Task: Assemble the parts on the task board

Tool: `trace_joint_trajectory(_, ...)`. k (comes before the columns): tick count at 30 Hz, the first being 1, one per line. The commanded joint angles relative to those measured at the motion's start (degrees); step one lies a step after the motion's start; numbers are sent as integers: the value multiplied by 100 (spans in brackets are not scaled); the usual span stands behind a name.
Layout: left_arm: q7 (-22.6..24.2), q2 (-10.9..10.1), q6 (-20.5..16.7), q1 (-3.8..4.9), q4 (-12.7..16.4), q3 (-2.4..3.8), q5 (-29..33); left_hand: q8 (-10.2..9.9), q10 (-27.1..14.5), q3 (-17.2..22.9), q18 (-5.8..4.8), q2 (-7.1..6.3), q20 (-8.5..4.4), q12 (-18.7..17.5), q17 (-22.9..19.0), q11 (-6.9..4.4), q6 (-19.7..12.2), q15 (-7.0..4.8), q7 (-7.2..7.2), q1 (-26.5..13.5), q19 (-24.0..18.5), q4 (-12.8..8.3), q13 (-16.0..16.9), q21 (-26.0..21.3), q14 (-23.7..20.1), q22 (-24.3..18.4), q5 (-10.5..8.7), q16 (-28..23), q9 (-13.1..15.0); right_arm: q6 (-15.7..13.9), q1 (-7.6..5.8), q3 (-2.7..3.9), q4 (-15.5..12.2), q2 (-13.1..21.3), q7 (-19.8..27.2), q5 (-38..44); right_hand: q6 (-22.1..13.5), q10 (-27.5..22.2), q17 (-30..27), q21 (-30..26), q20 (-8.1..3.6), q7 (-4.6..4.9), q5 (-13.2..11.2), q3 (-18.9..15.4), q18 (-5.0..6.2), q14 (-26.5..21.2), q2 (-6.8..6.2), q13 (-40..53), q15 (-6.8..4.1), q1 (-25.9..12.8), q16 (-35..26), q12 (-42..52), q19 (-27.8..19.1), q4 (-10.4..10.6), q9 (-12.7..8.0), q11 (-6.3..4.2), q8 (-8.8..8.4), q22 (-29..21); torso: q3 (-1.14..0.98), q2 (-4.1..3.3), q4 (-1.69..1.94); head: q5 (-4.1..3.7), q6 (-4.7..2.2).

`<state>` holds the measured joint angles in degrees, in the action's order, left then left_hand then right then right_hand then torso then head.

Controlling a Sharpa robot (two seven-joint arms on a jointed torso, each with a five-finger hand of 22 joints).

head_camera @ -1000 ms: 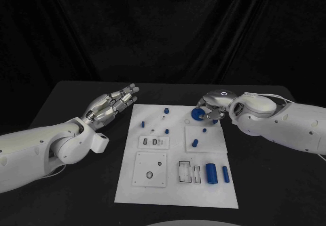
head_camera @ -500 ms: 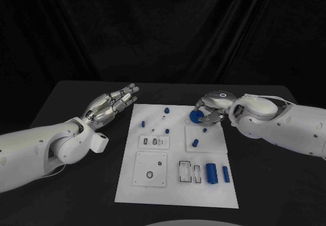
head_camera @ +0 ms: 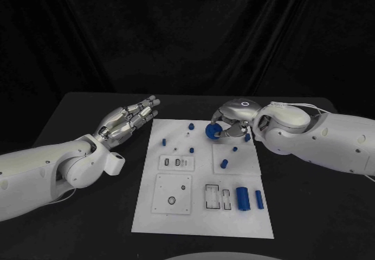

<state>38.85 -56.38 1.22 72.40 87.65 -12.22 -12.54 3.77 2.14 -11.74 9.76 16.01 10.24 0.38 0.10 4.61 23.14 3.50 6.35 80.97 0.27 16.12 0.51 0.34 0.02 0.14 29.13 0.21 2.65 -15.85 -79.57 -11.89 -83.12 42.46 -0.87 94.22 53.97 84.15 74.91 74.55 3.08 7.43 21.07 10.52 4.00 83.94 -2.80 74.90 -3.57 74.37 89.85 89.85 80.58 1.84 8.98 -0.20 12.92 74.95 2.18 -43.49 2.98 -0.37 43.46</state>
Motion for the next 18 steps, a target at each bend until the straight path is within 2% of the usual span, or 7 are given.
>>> trace_joint_trajectory(1,448,18,83,9,2,5,32,39,9,37,58,-4,32,18,-10,21,-8,27,17,46,4,-4,7,-6,-2,8,20,-21,6,65,-16,3,50,-97,109,-95,211,585,1509,5,0,-262,79,2,-2,606,-15,1510,29,-62,15,15,37,42,1059,43,109,556,2,-1,8,2,1)
trace_joint_trajectory(4,442,30,87,9,-6,5,32,40,10,40,59,-2,35,18,-10,21,-6,28,17,46,5,-3,7,-5,-2,10,20,-21,6,99,-19,3,130,-249,144,-112,199,585,1509,4,5,-252,128,18,-3,606,-22,1510,39,-65,15,15,40,50,1055,58,84,559,-1,2,5,-9,7)
trace_joint_trajectory(9,436,49,88,9,-10,5,32,40,10,40,59,-2,35,18,-10,21,-6,28,17,46,5,-3,7,-5,-2,10,20,-21,6,129,-21,3,273,-495,200,-122,203,585,1509,-1,15,-242,211,46,-4,606,-30,1510,52,-61,15,15,41,57,1053,72,60,563,2,-2,22,-75,6)
trace_joint_trajectory(11,432,50,85,10,-5,5,32,41,11,43,59,1,40,18,-10,21,-5,30,17,47,6,-1,7,-4,-2,10,19,-21,6,136,-21,3,347,-611,229,-125,203,585,1509,-1,15,-242,211,46,-4,606,-30,1510,52,-61,15,15,41,57,1053,72,60,563,-2,1,10,-71,2)
trace_joint_trajectory(16,422,51,76,10,-4,5,32,41,11,43,59,1,40,18,-10,21,-5,30,17,47,6,-1,7,-4,-2,10,19,-21,6,140,-20,3,520,-841,286,-127,202,585,1509,-9,18,-239,231,55,-3,606,-34,1510,55,-58,15,15,38,57,1052,74,52,561,4,-2,23,-70,-7)
trace_joint_trajectory(18,421,53,75,10,-4,5,32,43,12,45,59,2,43,18,-10,22,-4,31,18,46,8,1,7,-3,-2,11,18,-21,7,141,-19,3,570,-900,299,-127,202,585,1509,-7,18,-239,232,56,-3,606,-35,1510,55,-57,15,15,39,57,1052,74,51,562,3,-1,11,-59,-6)
